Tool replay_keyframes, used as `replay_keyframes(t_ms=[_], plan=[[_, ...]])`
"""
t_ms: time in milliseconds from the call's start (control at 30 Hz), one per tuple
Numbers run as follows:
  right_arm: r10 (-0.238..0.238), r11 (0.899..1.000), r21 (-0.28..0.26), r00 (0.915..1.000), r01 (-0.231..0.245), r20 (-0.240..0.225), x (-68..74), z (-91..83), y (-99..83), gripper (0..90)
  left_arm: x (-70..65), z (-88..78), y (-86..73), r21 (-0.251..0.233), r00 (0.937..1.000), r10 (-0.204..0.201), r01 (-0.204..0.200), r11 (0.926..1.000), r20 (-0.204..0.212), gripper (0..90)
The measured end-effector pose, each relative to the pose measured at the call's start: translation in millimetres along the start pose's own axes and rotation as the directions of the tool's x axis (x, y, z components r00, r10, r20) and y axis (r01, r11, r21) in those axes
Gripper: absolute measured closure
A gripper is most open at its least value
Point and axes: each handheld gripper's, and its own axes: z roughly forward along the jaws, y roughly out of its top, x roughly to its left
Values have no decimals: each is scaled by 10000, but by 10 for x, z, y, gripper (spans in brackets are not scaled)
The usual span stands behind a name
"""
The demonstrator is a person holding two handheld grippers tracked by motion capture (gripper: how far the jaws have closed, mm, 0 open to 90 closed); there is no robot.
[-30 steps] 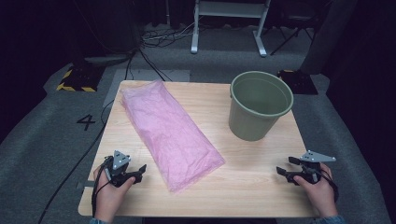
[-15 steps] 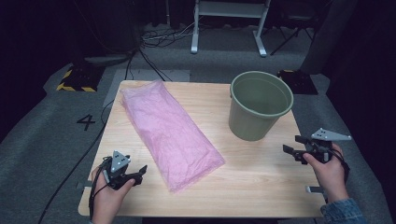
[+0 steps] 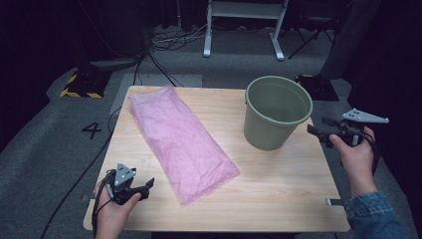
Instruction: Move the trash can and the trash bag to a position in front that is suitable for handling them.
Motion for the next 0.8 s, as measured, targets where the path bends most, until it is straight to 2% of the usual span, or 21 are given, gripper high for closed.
replay_keyframes(t_ms=[233, 267, 367, 433, 467, 500, 633, 733, 800], plan=[[198, 9997, -117, 9991, -194, 372, -65, 26, 199, 259, 21, 4, -28, -37, 9996, -222, 223, 9997, 176, 262], [359, 9990, -265, 9984, -348, 430, -87, 52, 263, 259, 18, 13, -29, -4, 9997, -155, 155, 9999, 213, 263], [279, 9995, -179, 9982, -269, 529, -88, 97, 309, 258, 9, 21, -28, 28, 9997, -98, 97, 9999, 238, 263], [16, 10000, 58, 9982, -20, 605, -59, 203, 382, 249, 2, 28, -29, 35, 9997, -40, 39, 10000, 253, 263], [16, 10000, 58, 9982, -20, 605, -59, 203, 382, 249, 2, 28, -29, 35, 9997, -40, 39, 10000, 253, 263], [-130, 9997, 191, 9978, 118, 648, -39, 290, 423, 248, 4, 31, -33, 49, 9997, -32, 31, 10000, 236, 263], [-15, 9994, 351, 9970, -12, 776, -33, 394, 444, 237, 10, 38, -43, 78, 9997, 3, -5, 10000, 239, 262], [-86, 9970, 774, 9952, 10, 972, -44, 522, 430, 218, 10, 55, -62, 113, 9995, 72, -76, 9999, 311, 261], [-53, 9956, 940, 9956, -36, 938, -57, 586, 398, 195, 18, 63, -71, 147, 9993, 162, -167, 9998, 343, 261]])
